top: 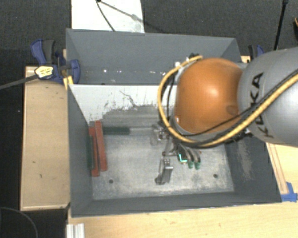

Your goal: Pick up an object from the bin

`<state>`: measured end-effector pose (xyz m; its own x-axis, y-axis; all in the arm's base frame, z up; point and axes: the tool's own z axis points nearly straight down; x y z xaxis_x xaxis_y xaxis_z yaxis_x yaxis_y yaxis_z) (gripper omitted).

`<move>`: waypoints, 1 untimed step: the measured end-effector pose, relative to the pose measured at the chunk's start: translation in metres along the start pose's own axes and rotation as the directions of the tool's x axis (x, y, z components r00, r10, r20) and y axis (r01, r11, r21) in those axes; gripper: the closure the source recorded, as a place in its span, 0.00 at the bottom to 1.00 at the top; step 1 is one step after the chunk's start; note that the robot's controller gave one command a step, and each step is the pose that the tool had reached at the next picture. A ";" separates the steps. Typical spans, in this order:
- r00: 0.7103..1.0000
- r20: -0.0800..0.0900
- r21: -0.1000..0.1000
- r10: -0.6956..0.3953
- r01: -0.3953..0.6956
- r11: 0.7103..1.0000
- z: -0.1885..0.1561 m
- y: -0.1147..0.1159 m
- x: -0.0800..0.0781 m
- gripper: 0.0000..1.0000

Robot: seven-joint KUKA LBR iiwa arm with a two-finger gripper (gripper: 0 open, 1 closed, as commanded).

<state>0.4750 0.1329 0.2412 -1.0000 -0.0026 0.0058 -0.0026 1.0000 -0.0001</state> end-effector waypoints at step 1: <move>0.985 0.002 0.000 -0.171 0.171 0.985 0.128 0.065 -0.029 0.00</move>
Offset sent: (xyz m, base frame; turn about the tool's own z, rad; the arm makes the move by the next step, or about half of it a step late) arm 0.0288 0.0637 -0.1242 -0.1710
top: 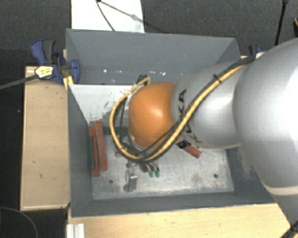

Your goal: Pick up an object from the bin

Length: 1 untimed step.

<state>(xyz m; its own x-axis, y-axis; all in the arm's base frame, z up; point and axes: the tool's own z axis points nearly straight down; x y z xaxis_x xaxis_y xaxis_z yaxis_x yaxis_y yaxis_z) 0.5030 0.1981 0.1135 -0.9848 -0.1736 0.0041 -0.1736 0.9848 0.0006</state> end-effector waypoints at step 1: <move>0.995 0.000 0.005 -0.096 0.096 0.995 0.027 -0.085 -0.017 0.00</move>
Offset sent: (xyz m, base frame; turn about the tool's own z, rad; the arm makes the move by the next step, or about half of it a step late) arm 0.0301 -0.0753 -0.0264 -0.1034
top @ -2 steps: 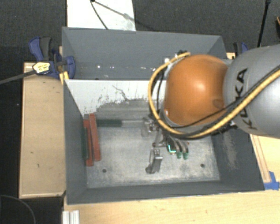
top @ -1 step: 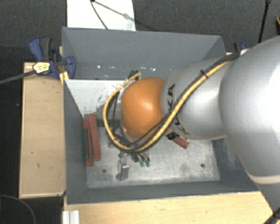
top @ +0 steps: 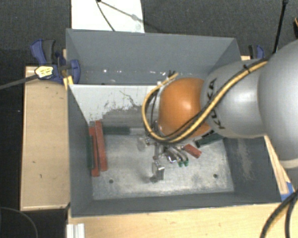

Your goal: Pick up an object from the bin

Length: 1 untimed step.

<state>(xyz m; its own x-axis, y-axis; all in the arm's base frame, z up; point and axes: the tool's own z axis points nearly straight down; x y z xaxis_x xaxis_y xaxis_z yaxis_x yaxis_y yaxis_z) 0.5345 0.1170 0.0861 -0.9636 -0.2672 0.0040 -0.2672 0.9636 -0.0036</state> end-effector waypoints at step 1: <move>0.995 0.000 0.000 0.095 -0.095 0.995 -0.008 -0.104 0.026 0.00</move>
Offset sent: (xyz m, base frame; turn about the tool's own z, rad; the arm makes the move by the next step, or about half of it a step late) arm 0.0026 -0.1016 0.0080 0.0859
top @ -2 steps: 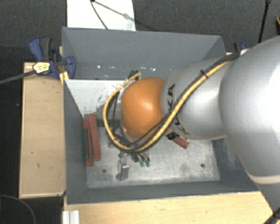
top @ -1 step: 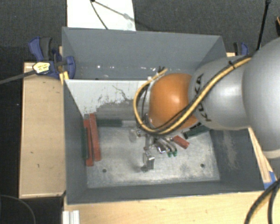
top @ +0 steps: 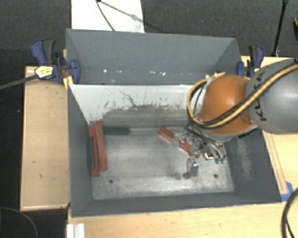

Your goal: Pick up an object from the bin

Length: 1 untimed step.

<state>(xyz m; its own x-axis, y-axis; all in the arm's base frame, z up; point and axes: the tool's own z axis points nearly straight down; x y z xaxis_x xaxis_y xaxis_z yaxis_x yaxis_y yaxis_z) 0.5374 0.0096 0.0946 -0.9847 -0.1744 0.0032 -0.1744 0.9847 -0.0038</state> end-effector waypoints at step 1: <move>1.000 0.012 -0.002 -0.011 0.011 1.000 -0.008 -0.020 -0.052 0.00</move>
Offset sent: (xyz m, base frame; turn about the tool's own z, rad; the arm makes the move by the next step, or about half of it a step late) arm 0.0511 -0.0101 0.0060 -0.0137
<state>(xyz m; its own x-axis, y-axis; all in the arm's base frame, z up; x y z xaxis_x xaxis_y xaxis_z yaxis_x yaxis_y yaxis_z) 0.5920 -0.0015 0.1022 -0.9827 -0.1849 -0.0086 -0.1849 0.9828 -0.0015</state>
